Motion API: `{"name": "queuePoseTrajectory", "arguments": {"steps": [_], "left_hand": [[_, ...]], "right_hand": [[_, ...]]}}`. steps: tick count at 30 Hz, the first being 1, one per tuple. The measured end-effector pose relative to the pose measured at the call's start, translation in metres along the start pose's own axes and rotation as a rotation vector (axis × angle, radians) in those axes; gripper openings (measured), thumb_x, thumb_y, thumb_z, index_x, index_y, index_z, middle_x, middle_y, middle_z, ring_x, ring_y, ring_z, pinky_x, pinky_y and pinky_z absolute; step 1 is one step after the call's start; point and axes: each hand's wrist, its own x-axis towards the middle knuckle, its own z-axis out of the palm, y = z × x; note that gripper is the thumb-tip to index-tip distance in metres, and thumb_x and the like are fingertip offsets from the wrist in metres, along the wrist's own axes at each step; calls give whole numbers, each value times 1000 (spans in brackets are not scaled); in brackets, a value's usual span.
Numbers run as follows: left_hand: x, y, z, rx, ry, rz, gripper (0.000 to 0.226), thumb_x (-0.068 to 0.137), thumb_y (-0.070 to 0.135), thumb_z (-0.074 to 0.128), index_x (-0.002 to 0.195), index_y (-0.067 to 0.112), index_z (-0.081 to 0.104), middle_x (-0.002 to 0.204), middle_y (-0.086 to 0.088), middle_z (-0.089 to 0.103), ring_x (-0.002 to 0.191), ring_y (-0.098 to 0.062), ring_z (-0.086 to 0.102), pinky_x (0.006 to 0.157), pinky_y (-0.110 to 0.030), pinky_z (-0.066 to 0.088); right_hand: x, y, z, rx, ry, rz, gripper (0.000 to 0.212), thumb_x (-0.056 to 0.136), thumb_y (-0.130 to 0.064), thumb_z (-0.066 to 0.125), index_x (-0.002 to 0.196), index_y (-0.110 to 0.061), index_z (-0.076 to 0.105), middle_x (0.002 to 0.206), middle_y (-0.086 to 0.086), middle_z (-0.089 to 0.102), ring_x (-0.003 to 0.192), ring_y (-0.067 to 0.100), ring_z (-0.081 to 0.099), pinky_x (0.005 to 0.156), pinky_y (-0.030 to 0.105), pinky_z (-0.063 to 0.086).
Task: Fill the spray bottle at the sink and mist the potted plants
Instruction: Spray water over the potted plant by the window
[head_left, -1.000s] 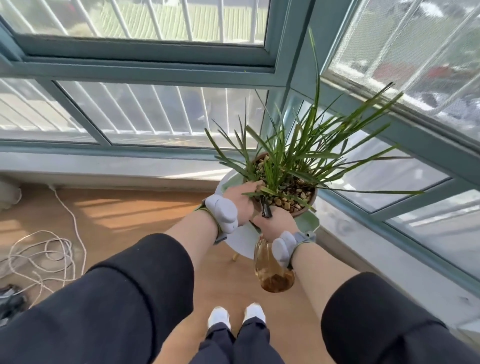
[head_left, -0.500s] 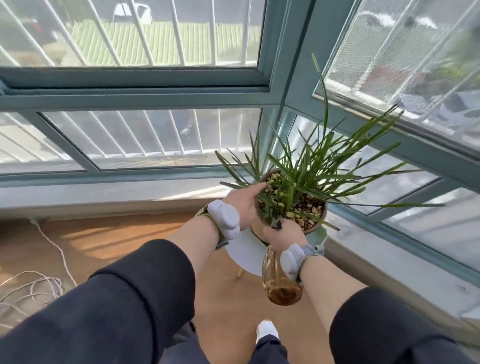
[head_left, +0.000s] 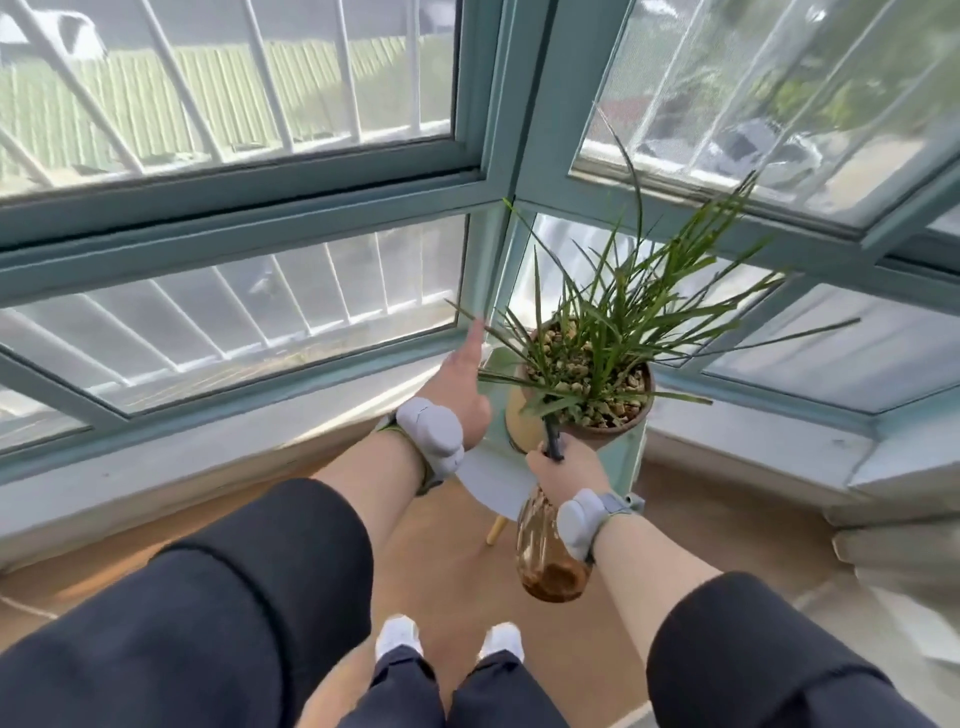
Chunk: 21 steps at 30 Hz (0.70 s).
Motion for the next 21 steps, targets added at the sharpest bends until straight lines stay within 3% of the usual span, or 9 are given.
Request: {"name": "queuePoseTrajectory", "arguments": {"steps": [3, 5, 8, 12, 15, 18, 21], "left_hand": [[1, -4, 2, 39, -9, -51, 82, 86, 5, 43, 148, 27, -6, 146, -9, 37, 99, -27, 58, 77, -34, 47], [2, -5, 4, 60, -11, -45, 81, 86, 8, 44, 148, 27, -4, 141, -8, 44, 87, -27, 61, 75, -38, 50], [0, -7, 5, 34, 81, 18, 86, 85, 12, 47, 145, 36, -11, 144, -3, 41, 68, -21, 58, 64, -32, 45], [2, -15, -4, -4, 195, -35, 87, 86, 16, 47, 145, 35, -14, 147, -3, 35, 90, -30, 62, 86, -38, 47], [9, -17, -7, 119, 32, -105, 74, 87, 16, 49, 148, 22, 7, 144, -4, 40, 112, -29, 55, 91, -30, 40], [17, -18, -1, 197, -71, -88, 58, 90, 21, 49, 144, 17, 26, 144, -3, 42, 124, -23, 48, 97, -28, 37], [29, -21, 6, 196, -108, -79, 55, 92, 22, 47, 144, 16, 29, 144, -3, 42, 124, -22, 48, 100, -28, 38]], "right_hand": [[2, -5, 3, -18, -14, 0, 22, 80, -26, 54, 61, -23, 42, 58, -6, 48, 56, 13, 44, 50, 27, 27], [9, -9, 3, -9, -7, 14, 21, 79, -28, 54, 61, -22, 44, 59, -5, 50, 56, 12, 44, 53, 29, 29], [21, -11, 2, -13, -4, 17, 27, 79, -25, 53, 55, -17, 45, 55, 0, 50, 53, 19, 43, 54, 31, 34], [29, -9, 5, -46, -3, -17, 22, 83, -18, 53, 62, -9, 52, 69, 13, 61, 65, 31, 52, 63, 35, 45], [35, -8, 8, -52, -8, 8, 20, 85, -19, 51, 84, -1, 61, 87, 17, 67, 74, 31, 56, 66, 33, 44], [40, -10, 9, -84, -6, 102, 22, 89, -33, 55, 98, -14, 56, 113, 19, 61, 103, 33, 58, 79, 34, 43], [47, -7, 13, -94, 10, 161, 43, 88, -38, 57, 115, -4, 55, 121, 19, 57, 111, 32, 55, 87, 35, 43]]}}
